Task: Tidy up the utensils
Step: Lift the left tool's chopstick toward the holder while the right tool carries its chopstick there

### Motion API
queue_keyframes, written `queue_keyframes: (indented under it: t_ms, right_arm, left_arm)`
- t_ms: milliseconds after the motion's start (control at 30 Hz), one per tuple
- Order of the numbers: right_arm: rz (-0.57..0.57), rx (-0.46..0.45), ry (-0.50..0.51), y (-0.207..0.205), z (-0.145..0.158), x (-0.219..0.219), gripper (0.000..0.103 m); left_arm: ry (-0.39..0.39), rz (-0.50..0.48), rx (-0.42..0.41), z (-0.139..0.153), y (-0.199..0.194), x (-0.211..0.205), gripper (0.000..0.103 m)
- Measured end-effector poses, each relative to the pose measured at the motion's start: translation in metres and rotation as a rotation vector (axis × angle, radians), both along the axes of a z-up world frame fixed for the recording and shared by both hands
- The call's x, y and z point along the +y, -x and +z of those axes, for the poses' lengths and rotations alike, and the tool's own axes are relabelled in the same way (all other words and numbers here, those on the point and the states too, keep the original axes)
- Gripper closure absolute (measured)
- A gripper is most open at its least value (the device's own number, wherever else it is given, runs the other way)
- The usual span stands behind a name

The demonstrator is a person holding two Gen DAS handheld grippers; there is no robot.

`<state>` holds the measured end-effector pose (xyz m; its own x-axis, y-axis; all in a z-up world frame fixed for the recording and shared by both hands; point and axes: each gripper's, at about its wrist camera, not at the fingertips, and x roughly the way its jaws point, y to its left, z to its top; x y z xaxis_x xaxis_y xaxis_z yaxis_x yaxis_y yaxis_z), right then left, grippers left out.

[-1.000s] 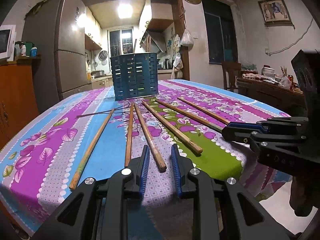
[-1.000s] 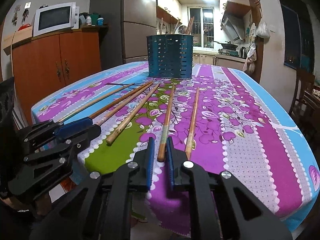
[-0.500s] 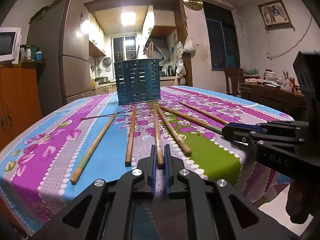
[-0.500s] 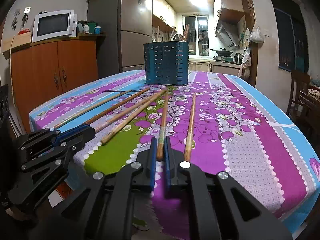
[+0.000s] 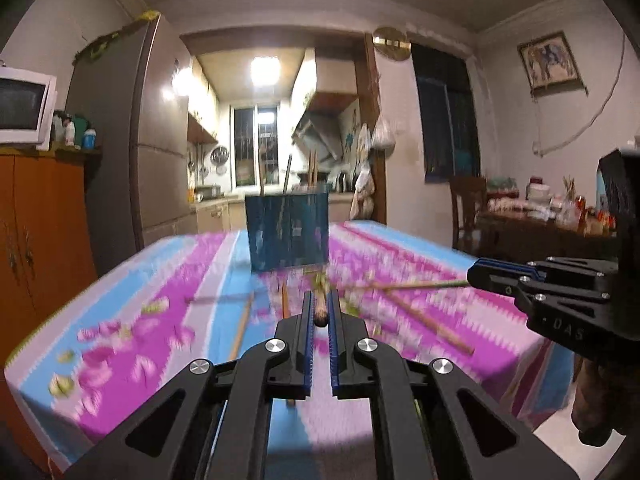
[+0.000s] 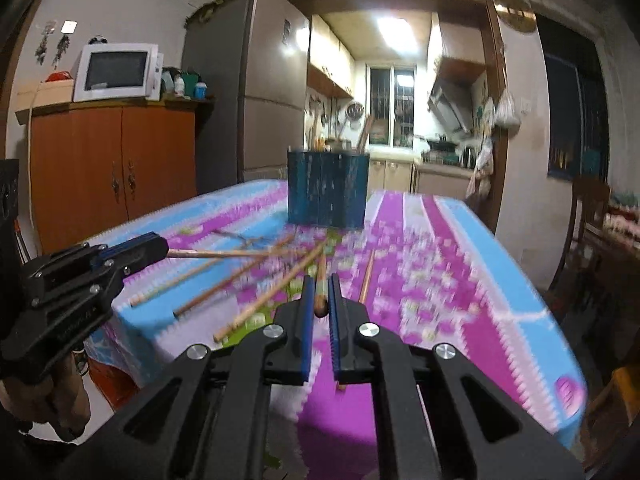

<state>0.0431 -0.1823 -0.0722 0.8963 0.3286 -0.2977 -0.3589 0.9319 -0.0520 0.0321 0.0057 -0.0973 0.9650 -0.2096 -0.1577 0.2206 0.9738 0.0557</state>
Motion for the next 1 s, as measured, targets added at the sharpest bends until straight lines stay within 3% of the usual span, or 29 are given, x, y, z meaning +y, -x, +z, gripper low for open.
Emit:
queue_keyframes:
  t_ms: [267, 467, 667, 1000]
  right_arm:
    - [0.07, -0.125, 0.052, -0.004, 0.07, 0.006, 0.098]
    - [0.113, -0.093, 0.028, -0.043, 0.104, 0.006, 0.098]
    - [0.121, -0.047, 0.022, -0.071, 0.122, 0.006, 0.098]
    - [0.136, -0.035, 0.029, -0.083, 0.13, 0.013, 0.098]
  left_arm:
    - [0.011, -0.062, -0.117, 0.07, -0.012, -0.006, 0.095]
    - [0.034, -0.108, -0.088, 0.111, -0.053, -0.008, 0.095]
    - [0.063, -0.118, -0.032, 0.125, -0.09, 0.001, 0.095]
    - [0.055, -0.119, -0.009, 0.127, -0.104, 0.003, 0.095]
